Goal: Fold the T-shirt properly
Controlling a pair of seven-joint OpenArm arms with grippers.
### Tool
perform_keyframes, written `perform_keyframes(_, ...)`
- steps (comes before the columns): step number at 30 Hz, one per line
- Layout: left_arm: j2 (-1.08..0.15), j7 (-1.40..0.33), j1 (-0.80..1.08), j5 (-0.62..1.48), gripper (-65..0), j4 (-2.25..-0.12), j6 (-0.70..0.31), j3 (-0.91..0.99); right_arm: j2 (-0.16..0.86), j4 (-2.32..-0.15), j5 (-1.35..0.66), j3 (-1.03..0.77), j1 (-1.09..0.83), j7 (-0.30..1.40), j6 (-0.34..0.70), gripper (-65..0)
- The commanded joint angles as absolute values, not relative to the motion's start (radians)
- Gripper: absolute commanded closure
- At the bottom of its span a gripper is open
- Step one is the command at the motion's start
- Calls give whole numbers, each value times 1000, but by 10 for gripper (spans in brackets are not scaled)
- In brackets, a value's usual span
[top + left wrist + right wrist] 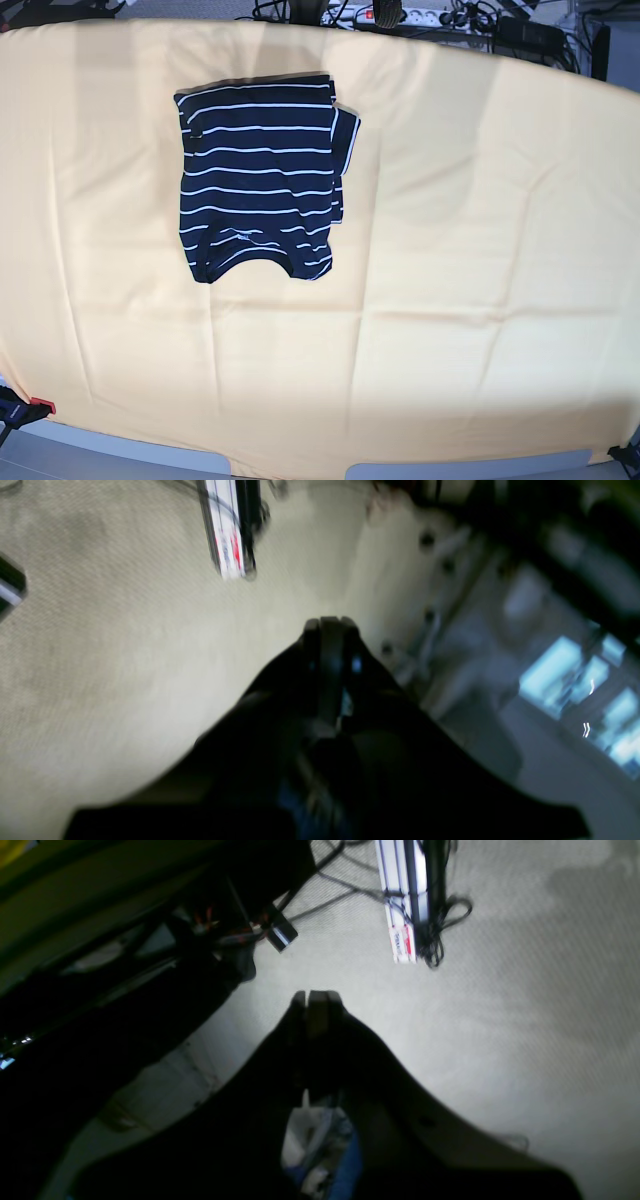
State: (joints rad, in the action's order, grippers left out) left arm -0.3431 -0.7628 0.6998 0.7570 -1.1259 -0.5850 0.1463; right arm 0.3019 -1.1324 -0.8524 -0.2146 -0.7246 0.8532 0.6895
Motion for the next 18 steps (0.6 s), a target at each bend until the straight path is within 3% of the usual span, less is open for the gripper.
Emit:
perform_keyframes(1, -341, -731, 693, 741, 0, -1102, -591, 149, 313, -1119, -826, -192, -718, 825, 698, 0)
perform_keyframes(7, -310, -433, 556, 541, 0, -916, -590, 130, 310, -989, -589, -14, -599, 554, 698, 0)
perform_keyframes(9, -310, -322, 514, 459, 0, -853, -575, 103, 304, -946, -486, 39, -562, 466, 625, 0)
perform_keyframes(12, -310, -136, 467, 358, 0, -753, -469, 34, 287, -895, -316, 102, -513, 347, 479, 0)
perform_keyframes(15, -294, 66, 436, 294, 0, -646, -298, -57, 266, -840, -169, 152, -483, 228, 331, 0)
perform_keyframes(18, -252, 229, 411, 270, 0, -528, -172, -138, 253, -764, -83, 200, -465, 83, 231, 0)
